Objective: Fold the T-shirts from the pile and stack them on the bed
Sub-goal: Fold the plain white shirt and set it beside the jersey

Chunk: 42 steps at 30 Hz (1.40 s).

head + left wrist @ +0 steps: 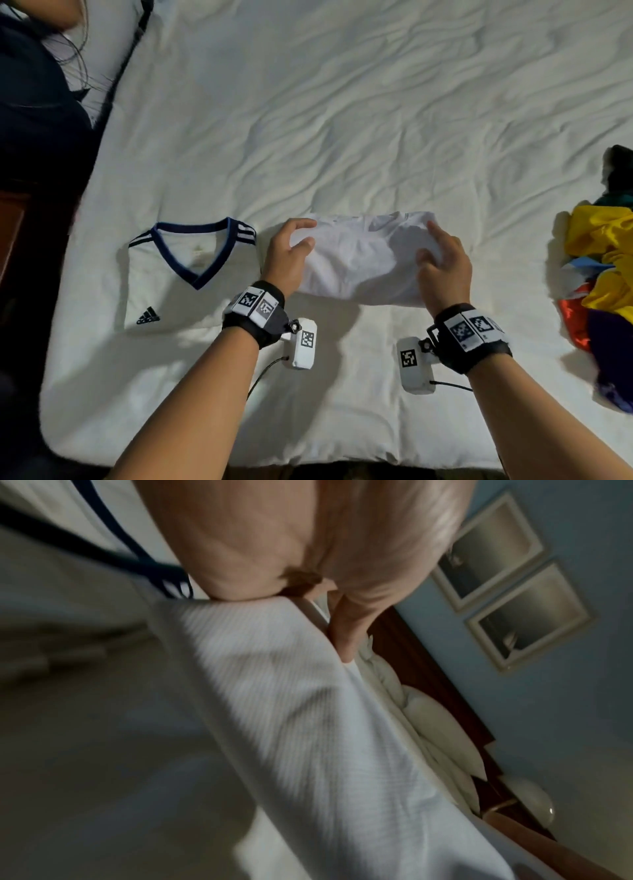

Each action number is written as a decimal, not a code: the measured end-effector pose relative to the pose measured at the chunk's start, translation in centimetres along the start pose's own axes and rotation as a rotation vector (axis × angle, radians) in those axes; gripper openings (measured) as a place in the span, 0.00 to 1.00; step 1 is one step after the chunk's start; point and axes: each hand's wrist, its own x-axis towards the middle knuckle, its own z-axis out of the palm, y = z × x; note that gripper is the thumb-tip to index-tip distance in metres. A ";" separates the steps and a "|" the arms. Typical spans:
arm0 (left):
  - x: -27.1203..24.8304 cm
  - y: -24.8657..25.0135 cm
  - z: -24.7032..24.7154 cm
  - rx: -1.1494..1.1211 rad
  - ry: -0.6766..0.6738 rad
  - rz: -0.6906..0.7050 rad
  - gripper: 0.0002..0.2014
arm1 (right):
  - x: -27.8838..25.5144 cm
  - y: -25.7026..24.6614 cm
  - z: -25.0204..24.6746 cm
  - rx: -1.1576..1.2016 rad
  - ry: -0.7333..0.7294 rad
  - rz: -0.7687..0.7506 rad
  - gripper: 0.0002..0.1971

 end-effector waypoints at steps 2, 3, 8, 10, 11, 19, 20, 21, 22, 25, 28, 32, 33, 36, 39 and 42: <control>-0.1 0.6 -4.2 -0.031 0.021 0.017 0.14 | -1.1 -2.7 2.5 0.052 -0.010 -0.037 0.29; -0.1 0.8 -6.4 -0.039 0.034 0.018 0.14 | -1.7 -4.0 3.9 0.073 -0.021 -0.055 0.29; -0.5 0.0 -17.2 -0.030 0.122 0.024 0.15 | -4.3 -9.6 11.3 0.143 -0.114 -0.112 0.30; -1.0 -0.8 -21.1 -0.012 0.166 0.024 0.14 | -5.2 -11.0 14.4 0.165 -0.155 -0.134 0.30; -1.2 -1.5 -22.8 -0.004 0.191 0.013 0.14 | -5.8 -11.5 16.0 0.177 -0.176 -0.145 0.30; -2.7 -11.6 -30.2 -0.015 0.295 -0.315 0.23 | -11.1 -8.0 25.8 0.078 -0.413 0.090 0.37; -3.0 -12.9 -30.4 -0.040 0.290 -0.385 0.26 | -11.6 -7.1 26.1 0.051 -0.432 0.123 0.39; -3.3 -13.8 -30.5 -0.067 0.286 -0.425 0.29 | -11.9 -6.5 26.2 0.032 -0.433 0.137 0.41; -3.6 -14.4 -30.6 -0.095 0.285 -0.434 0.32 | -12.1 -6.1 26.2 0.018 -0.423 0.141 0.42; -4.1 -15.0 -30.9 -0.120 0.314 -0.426 0.39 | -12.4 -5.8 26.1 0.013 -0.377 0.162 0.44; -4.5 -15.9 -31.0 -0.094 0.365 -0.403 0.39 | -12.5 -5.8 26.2 -0.005 -0.336 0.143 0.43; -4.6 -16.8 -31.0 0.018 0.347 -0.420 0.39 | -12.6 -5.2 26.4 -0.058 -0.349 0.129 0.43; -4.4 -16.6 -31.0 0.075 0.333 -0.416 0.40 | -12.6 -5.4 26.5 -0.089 -0.346 0.113 0.44; -3.9 -15.2 -30.5 0.524 0.299 -0.281 0.43 | -13.1 -6.7 27.2 -0.423 -0.268 -0.155 0.47; -2.5 -13.9 -28.3 1.055 0.140 0.125 0.42 | -13.9 -7.7 29.5 -0.724 -0.317 -0.578 0.45; 0.4 -14.6 -26.2 1.233 -0.020 0.173 0.40 | -12.5 -7.2 32.5 -0.835 -0.390 -0.693 0.42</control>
